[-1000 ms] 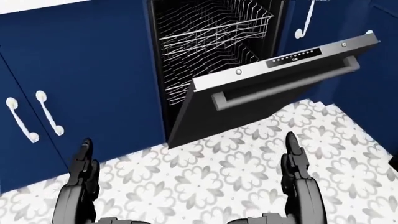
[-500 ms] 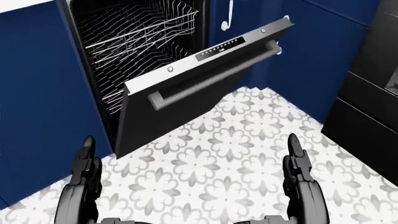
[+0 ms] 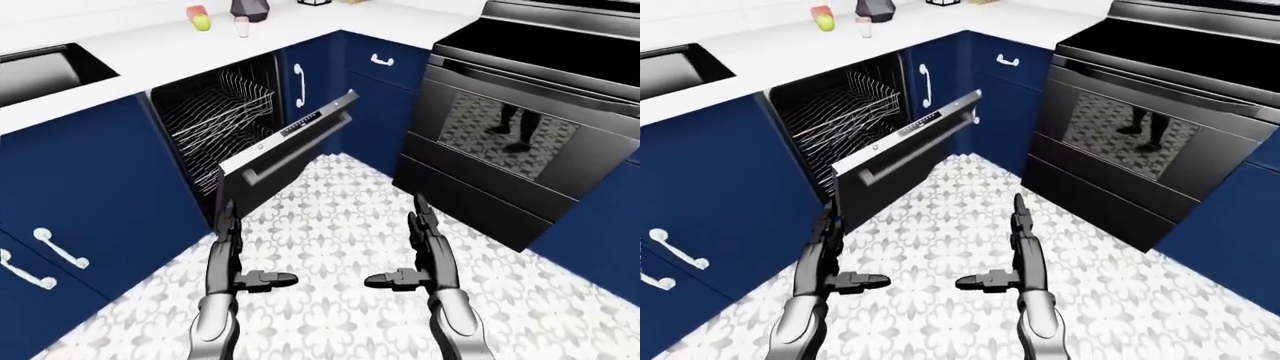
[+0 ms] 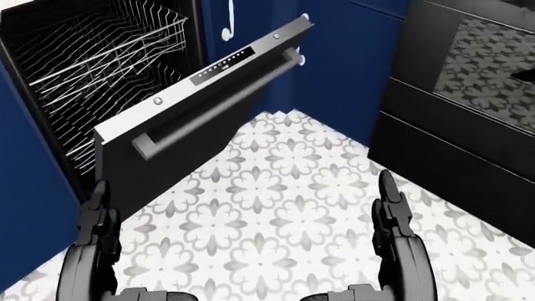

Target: Close the dishwasher door

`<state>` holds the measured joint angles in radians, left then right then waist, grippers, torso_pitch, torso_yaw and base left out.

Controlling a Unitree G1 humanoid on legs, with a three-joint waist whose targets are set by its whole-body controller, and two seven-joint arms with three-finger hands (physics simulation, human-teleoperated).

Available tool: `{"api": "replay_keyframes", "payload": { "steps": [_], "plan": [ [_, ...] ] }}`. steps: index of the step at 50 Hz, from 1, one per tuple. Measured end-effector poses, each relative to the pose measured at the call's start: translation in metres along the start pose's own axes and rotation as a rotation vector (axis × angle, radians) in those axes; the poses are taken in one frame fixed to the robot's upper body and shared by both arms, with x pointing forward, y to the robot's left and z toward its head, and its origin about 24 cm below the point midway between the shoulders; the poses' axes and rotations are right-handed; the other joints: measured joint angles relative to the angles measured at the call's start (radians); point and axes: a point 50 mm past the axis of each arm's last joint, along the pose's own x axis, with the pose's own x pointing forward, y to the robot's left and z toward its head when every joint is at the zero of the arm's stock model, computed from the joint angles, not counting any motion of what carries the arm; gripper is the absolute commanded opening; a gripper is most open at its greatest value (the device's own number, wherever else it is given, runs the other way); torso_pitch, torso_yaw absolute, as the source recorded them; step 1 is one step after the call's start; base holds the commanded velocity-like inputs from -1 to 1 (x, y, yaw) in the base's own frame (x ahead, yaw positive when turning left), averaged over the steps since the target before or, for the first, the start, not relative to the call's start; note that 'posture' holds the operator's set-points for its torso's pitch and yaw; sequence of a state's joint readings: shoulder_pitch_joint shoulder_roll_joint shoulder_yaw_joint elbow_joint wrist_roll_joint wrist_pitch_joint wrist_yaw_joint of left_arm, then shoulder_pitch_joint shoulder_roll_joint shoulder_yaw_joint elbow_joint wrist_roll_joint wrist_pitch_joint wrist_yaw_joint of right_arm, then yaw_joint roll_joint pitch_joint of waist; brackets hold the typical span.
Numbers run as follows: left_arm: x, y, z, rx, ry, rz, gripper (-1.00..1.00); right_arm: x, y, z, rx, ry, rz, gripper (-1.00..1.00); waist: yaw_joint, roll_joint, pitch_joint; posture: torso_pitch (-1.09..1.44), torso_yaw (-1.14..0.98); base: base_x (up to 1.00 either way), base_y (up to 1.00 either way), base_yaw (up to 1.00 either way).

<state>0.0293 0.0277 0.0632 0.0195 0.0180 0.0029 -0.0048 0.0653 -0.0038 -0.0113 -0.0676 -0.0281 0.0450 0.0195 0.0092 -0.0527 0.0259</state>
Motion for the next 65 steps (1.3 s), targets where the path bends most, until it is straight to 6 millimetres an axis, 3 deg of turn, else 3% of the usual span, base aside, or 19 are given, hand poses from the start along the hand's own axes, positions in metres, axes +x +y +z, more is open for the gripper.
{"api": "replay_keyframes", "payload": {
  "steps": [1,2,6,12,15,17,19,21,27,29,31,35,41,43,49,54,57,62,65],
  "plan": [
    [0.001,-0.001,0.001,-0.003,-0.006,-0.003,1.0,0.0,-0.001,0.0,-0.003,-0.002,-0.002,1.0,-0.007,-0.01,-0.006,0.0,0.0,0.0,0.0,-0.3],
    [0.001,-0.005,0.0,-0.008,-0.004,-0.011,1.0,0.0,-0.004,-0.001,-0.008,0.004,-0.01,1.0,-0.016,0.003,-0.002,0.0,0.0,0.0,0.0,-0.29],
    [-0.001,-0.009,-0.003,-0.01,0.016,-0.035,1.0,-0.003,-0.01,-0.01,-0.01,0.05,-0.039,1.0,-0.028,0.019,0.001,0.0,0.0,0.0,0.0,-0.29],
    [0.001,-0.003,0.003,-0.008,-0.013,-0.013,1.0,-0.001,-0.005,-0.004,-0.006,0.022,-0.021,1.0,-0.014,0.084,0.017,0.0,0.0,0.0,0.0,-0.29],
    [0.001,-0.003,0.003,-0.008,-0.018,-0.014,1.0,-0.001,-0.005,-0.002,-0.005,0.009,-0.017,1.0,-0.01,0.138,0.009,0.0,0.0,0.0,0.0,-0.3],
    [0.0,0.0,0.0,-0.001,-0.002,-0.003,1.0,-0.001,0.0,-0.004,0.004,0.02,-0.003,1.0,0.002,0.122,0.017,0.0,0.0,0.0,0.0,-0.28],
    [-0.002,0.003,-0.004,0.0,0.017,0.01,1.0,-0.002,0.003,-0.008,0.005,0.041,0.012,1.0,0.001,0.122,0.012,0.0,0.0,0.0,0.0,-0.29],
    [-0.002,0.003,-0.003,0.0,0.018,0.012,1.0,-0.002,0.002,-0.009,0.005,0.047,0.01,1.0,-0.001,0.108,0.006,0.0,0.0,0.0,0.0,-0.29],
    [-0.001,-0.001,0.002,0.0,-0.005,-0.003,1.0,0.0,0.0,-0.001,-0.003,0.01,0.002,1.0,0.002,0.03,0.004,0.0,0.0,0.0,0.0,-0.29],
    [-0.001,-0.001,0.002,0.002,-0.01,-0.003,1.0,0.001,0.001,0.0,-0.003,0.006,0.007,1.0,-0.001,-0.009,-0.004,0.0,0.0,0.0,0.0,-0.3],
    [-0.001,-0.007,0.001,-0.008,-0.006,-0.018,1.0,0.001,-0.004,-0.001,-0.014,0.018,-0.005,1.0,-0.019,0.009,-0.002,0.0,0.0,0.0,0.0,-0.29],
    [-0.003,-0.011,-0.002,-0.009,0.016,-0.042,1.0,-0.001,-0.009,-0.008,-0.016,0.057,-0.032,1.0,-0.029,0.023,-0.001,0.0,0.0,0.0,0.0,-0.29],
    [-0.001,-0.005,0.004,-0.005,-0.017,-0.017,1.0,-0.001,-0.004,-0.004,-0.01,0.036,-0.011,1.0,-0.014,0.092,0.018,0.0,0.0,0.0,0.0,-0.29],
    [-0.002,-0.006,0.005,-0.005,-0.021,-0.019,1.0,-0.001,-0.004,-0.003,-0.01,0.028,-0.01,1.0,-0.012,0.131,0.014,0.0,0.0,0.0,0.0,-0.29],
    [-0.003,0.002,-0.003,0.003,0.016,0.011,1.0,-0.002,0.003,-0.008,0.003,0.058,0.018,1.0,0.0,0.107,0.007,0.0,0.0,0.0,0.0,-0.29],
    [-0.002,0.0,0.001,0.001,-0.004,-0.001,1.0,-0.001,0.001,-0.002,0.001,0.03,0.004,1.0,0.0,0.048,0.007,0.0,0.0,0.0,0.0,-0.29],
    [-0.001,0.0,0.003,0.001,-0.012,-0.002,1.0,-0.001,0.002,0.0,0.001,0.02,0.008,1.0,-0.002,-0.004,0.0,0.0,0.0,0.0,0.0,-0.29],
    [-0.001,-0.009,-0.002,-0.011,0.011,-0.037,1.0,-0.003,-0.007,-0.008,-0.009,0.059,-0.026,1.0,-0.029,0.013,-0.001,0.0,0.0,0.0,0.0,-0.29],
    [-0.001,-0.007,-0.002,-0.008,0.007,-0.031,1.0,-0.003,-0.006,-0.006,-0.008,0.056,-0.024,1.0,-0.023,0.043,0.007,0.0,0.0,0.0,0.0,-0.29]
  ]
}}
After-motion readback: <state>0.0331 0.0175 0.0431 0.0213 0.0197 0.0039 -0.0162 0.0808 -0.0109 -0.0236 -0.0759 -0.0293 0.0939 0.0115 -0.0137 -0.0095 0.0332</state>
